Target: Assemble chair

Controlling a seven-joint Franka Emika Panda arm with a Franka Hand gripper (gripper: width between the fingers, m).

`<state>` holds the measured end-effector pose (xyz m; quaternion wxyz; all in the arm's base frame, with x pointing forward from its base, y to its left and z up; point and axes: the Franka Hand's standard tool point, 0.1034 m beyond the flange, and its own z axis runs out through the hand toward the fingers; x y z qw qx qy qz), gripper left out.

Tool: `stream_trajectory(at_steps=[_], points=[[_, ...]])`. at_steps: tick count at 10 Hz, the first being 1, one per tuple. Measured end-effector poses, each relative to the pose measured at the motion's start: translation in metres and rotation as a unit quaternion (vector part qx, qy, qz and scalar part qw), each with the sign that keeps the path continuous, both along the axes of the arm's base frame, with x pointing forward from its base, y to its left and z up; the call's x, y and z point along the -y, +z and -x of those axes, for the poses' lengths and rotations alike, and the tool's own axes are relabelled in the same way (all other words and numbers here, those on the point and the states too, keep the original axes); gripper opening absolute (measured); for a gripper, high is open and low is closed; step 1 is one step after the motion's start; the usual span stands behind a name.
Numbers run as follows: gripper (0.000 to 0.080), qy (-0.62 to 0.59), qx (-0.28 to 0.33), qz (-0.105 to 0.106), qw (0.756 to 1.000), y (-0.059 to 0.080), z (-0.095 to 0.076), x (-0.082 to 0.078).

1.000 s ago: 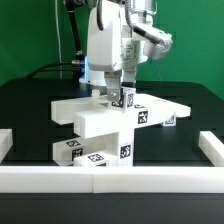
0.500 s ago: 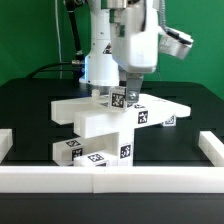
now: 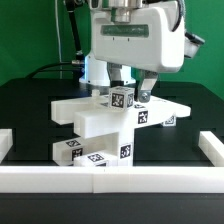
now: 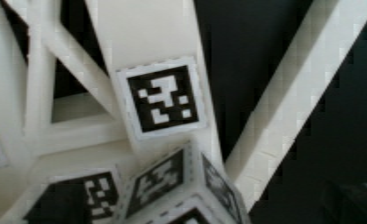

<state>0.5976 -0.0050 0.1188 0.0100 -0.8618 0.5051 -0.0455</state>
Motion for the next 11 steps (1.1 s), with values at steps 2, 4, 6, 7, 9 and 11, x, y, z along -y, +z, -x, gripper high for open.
stream_trajectory(at_steps=[2,4,6,7,9,11], points=[[0.0649,0.065,-0.002,0.006,0.998,0.0000,0.0000,0.0011],[0.0649,0.147,-0.007,0.020,0.989,-0.0002,0.0003,0.0027],[0.0649,0.231,-0.010,0.032,0.972,-0.0001,-0.0001,0.0058],[0.0649,0.266,-0.012,0.035,0.963,-0.0002,0.0000,0.0062],[0.0649,0.305,-0.013,0.038,0.951,-0.0002,0.0000,0.0069],[0.0536,0.302,-0.013,0.038,0.952,-0.0002,0.0000,0.0069]])
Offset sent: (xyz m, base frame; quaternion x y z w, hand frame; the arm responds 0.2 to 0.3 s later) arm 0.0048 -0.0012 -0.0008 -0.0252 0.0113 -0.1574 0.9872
